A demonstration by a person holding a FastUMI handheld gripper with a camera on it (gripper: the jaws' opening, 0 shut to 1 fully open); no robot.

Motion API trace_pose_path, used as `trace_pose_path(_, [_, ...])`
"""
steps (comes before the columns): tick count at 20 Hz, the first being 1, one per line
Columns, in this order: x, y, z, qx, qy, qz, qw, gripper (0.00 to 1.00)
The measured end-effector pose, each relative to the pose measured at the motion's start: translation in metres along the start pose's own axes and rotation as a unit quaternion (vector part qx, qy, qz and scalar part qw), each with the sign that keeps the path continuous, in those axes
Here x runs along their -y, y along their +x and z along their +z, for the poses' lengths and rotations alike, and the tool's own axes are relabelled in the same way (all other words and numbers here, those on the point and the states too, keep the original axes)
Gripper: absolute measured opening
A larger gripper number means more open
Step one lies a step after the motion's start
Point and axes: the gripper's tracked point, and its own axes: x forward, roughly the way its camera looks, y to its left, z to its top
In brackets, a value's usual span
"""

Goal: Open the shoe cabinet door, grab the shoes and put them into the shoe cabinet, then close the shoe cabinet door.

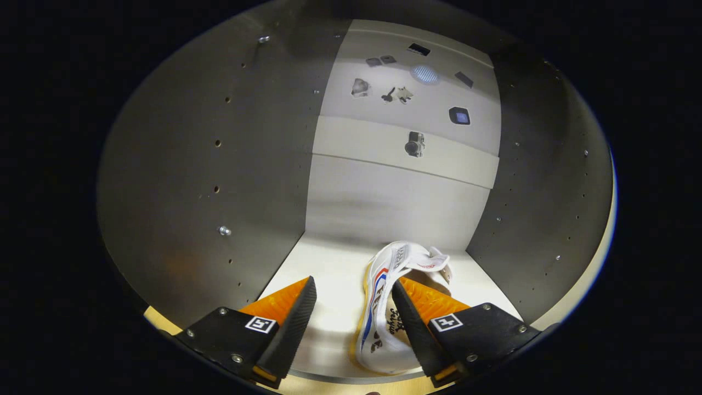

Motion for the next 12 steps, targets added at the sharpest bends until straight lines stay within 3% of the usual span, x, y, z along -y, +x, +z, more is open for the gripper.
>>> trace_pose_path(3, [0.005,0.005,-0.006,-0.022,-0.020,-0.022,0.999,0.89])
trace_pose_path(12, [0.013,0.018,-0.006,-0.032,-0.020,-0.039,0.999,0.94])
